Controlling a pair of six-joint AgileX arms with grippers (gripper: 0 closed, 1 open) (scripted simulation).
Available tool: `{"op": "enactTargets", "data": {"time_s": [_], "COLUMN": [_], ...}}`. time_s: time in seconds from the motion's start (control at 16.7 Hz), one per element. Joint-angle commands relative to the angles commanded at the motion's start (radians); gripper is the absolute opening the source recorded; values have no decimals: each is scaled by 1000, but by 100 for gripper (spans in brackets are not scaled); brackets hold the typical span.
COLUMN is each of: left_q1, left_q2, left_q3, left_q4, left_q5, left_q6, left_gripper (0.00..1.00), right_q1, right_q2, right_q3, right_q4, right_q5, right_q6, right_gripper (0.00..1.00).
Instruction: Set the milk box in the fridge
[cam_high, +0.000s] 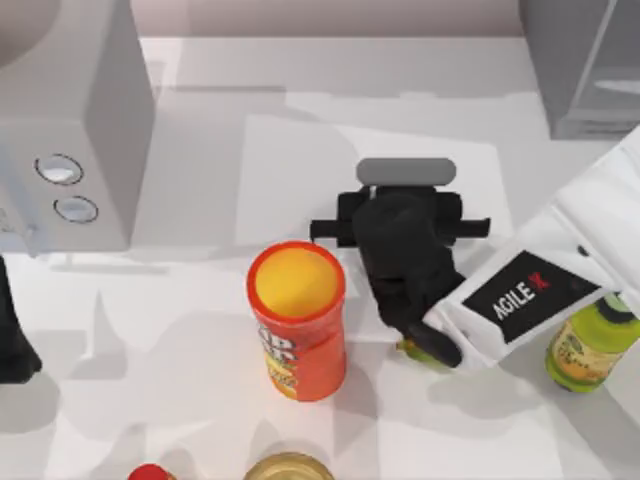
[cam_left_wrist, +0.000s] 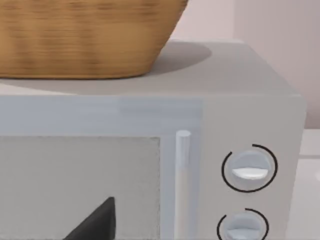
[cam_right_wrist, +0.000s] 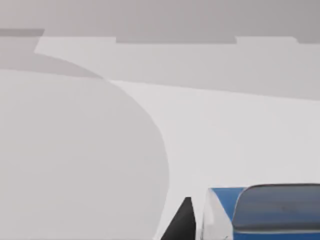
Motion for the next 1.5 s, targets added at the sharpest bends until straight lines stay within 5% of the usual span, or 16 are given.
{"op": "enactTargets", "data": {"time_s": [0.78,1.5], "left_q1": [0,0], "left_q2": [0,0], "left_q3": [0,0], "left_q4": [0,0], "left_q5": [0,0], "left_q6": [0,0], "left_gripper": [100,100], "right_q1": [0,-71], "right_q2": [-361,-546], "right_q3": [84,-19], "right_q4": [-476,-566], "right_q5": [-9,-92], "right_q6": [5,-6], "right_gripper": [0,0]}}
